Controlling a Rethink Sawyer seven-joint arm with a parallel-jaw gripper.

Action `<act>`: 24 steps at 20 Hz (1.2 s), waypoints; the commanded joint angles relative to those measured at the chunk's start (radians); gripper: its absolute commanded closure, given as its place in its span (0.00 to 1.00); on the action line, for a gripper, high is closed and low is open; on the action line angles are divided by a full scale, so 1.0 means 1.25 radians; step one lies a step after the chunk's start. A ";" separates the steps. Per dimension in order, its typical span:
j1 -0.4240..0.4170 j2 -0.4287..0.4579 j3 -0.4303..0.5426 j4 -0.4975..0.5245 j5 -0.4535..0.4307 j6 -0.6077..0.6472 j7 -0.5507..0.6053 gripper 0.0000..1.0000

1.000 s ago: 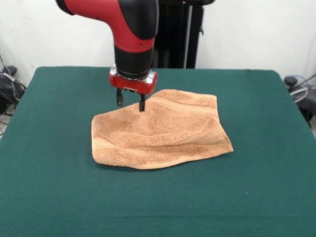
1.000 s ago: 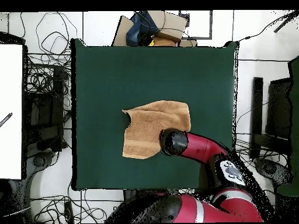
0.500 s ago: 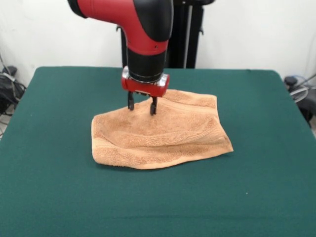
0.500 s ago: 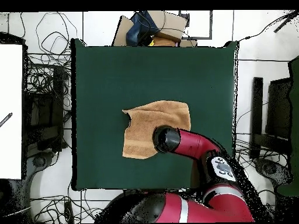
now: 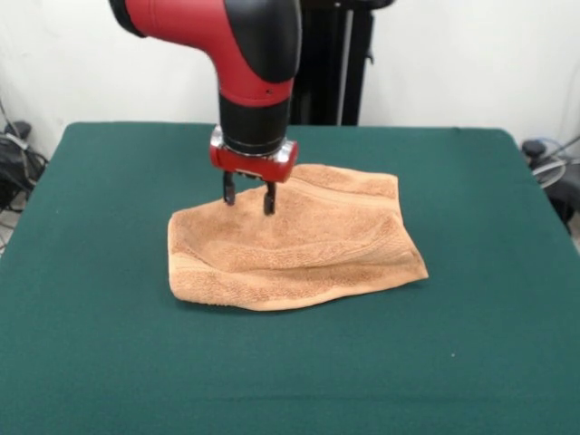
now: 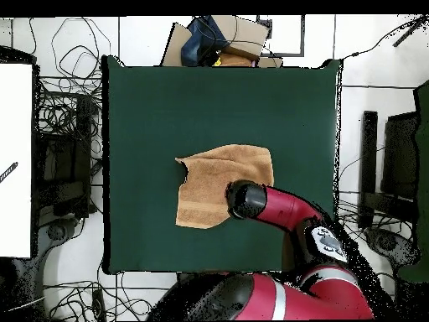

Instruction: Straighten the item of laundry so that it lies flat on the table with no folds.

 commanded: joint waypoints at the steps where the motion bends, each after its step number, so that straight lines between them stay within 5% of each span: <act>1: -0.049 -0.012 0.027 0.027 -0.004 0.000 0.086 0.00; 11: -0.074 -0.002 0.025 0.068 -0.036 -0.061 0.093 0.00; 24: -0.049 0.031 0.012 0.025 -0.030 -0.063 0.105 0.00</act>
